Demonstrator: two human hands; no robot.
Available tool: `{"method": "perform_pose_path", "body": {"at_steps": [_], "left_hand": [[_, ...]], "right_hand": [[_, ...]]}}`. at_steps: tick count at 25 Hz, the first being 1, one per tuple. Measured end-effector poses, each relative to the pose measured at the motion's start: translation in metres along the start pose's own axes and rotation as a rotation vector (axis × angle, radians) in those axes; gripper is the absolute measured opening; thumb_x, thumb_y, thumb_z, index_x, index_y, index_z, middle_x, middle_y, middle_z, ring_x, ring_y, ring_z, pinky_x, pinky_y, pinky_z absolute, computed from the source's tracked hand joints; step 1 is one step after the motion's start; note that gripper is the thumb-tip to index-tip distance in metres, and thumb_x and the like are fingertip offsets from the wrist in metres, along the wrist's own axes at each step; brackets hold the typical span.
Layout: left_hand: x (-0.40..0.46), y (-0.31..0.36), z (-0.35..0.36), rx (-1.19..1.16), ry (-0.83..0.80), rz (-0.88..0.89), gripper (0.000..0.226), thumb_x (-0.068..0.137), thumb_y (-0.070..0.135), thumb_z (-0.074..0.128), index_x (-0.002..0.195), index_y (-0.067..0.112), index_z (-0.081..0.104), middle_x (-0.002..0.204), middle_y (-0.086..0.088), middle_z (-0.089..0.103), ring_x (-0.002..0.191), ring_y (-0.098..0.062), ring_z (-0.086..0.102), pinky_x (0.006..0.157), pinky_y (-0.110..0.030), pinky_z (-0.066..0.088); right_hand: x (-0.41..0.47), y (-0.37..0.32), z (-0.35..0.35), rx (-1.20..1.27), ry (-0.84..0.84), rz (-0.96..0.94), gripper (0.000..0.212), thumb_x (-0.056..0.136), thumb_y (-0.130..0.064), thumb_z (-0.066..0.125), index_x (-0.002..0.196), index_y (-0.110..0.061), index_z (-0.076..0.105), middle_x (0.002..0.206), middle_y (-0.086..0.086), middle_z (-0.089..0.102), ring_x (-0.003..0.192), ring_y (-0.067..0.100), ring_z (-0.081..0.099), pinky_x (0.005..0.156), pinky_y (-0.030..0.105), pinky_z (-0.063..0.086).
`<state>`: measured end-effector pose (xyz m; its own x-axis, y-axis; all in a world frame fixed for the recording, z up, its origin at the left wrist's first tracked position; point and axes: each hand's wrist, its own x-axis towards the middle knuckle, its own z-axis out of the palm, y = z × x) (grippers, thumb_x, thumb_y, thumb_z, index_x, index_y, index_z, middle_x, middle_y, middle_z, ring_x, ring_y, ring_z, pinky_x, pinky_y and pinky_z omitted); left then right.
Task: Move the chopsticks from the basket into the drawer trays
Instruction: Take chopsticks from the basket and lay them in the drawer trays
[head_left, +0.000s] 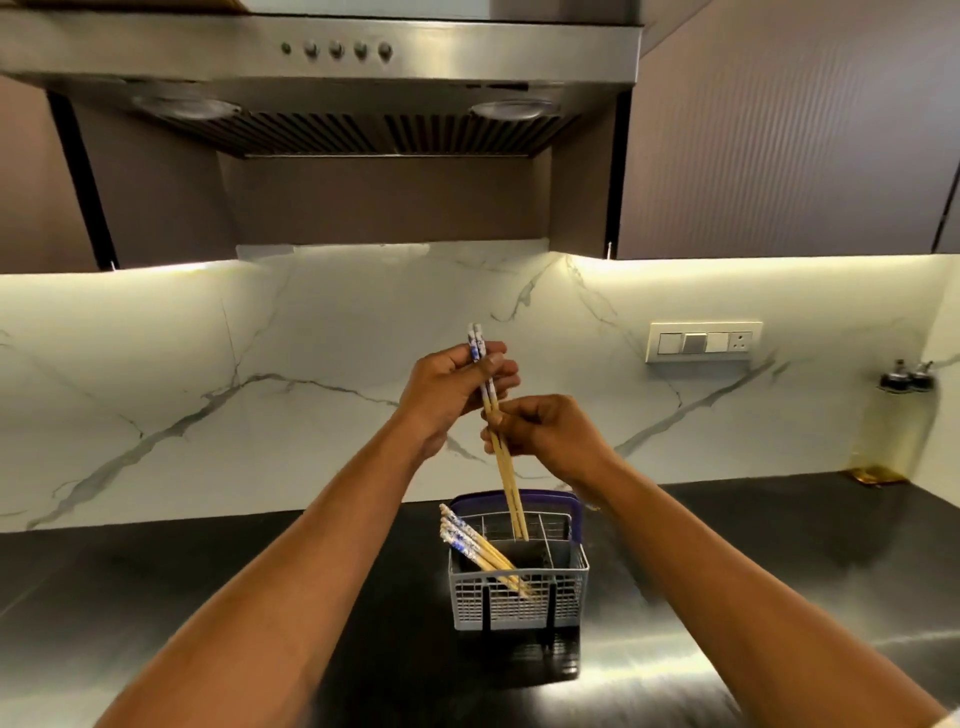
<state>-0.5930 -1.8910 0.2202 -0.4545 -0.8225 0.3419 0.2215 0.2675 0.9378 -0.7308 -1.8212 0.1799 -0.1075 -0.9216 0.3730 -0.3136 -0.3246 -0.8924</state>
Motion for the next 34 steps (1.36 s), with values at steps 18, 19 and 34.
{"method": "perform_pose_path", "body": {"at_steps": [18, 19, 34], "left_hand": [[-0.278, -0.235, -0.010, -0.404, 0.051, -0.817, 0.020, 0.097, 0.005, 0.055, 0.114, 0.005, 0.064, 0.099, -0.014, 0.072, 0.085, -0.022, 0.074, 0.080, -0.038, 0.062], [-0.295, -0.250, -0.009, -0.407, 0.072, -0.855, 0.022, 0.096, 0.005, 0.055, 0.117, 0.002, 0.063, 0.099, -0.015, 0.072, 0.085, -0.023, 0.075, 0.081, -0.038, 0.061], [-0.364, -0.352, -0.043, -0.287, 0.602, -1.228, 0.016, 0.096, 0.009, 0.058, 0.110, 0.003, 0.065, 0.106, -0.019, 0.071, 0.094, -0.029, 0.071, 0.093, -0.045, 0.056]], "right_hand": [[-0.344, 0.171, 0.128, 0.135, -0.054, 0.883, 0.016, 0.092, -0.010, 0.066, 0.085, -0.018, 0.078, 0.084, 0.008, 0.078, 0.082, 0.024, 0.075, 0.085, 0.043, 0.060], [-0.357, 0.180, 0.135, 0.115, -0.063, 0.938, 0.017, 0.092, -0.009, 0.066, 0.083, -0.017, 0.078, 0.084, 0.007, 0.078, 0.083, 0.024, 0.075, 0.086, 0.043, 0.060], [-0.377, 0.249, 0.203, -0.812, -0.138, 1.189, 0.016, 0.098, -0.017, 0.056, 0.109, -0.009, 0.064, 0.097, 0.003, 0.069, 0.083, 0.013, 0.068, 0.066, 0.019, 0.055]]}}
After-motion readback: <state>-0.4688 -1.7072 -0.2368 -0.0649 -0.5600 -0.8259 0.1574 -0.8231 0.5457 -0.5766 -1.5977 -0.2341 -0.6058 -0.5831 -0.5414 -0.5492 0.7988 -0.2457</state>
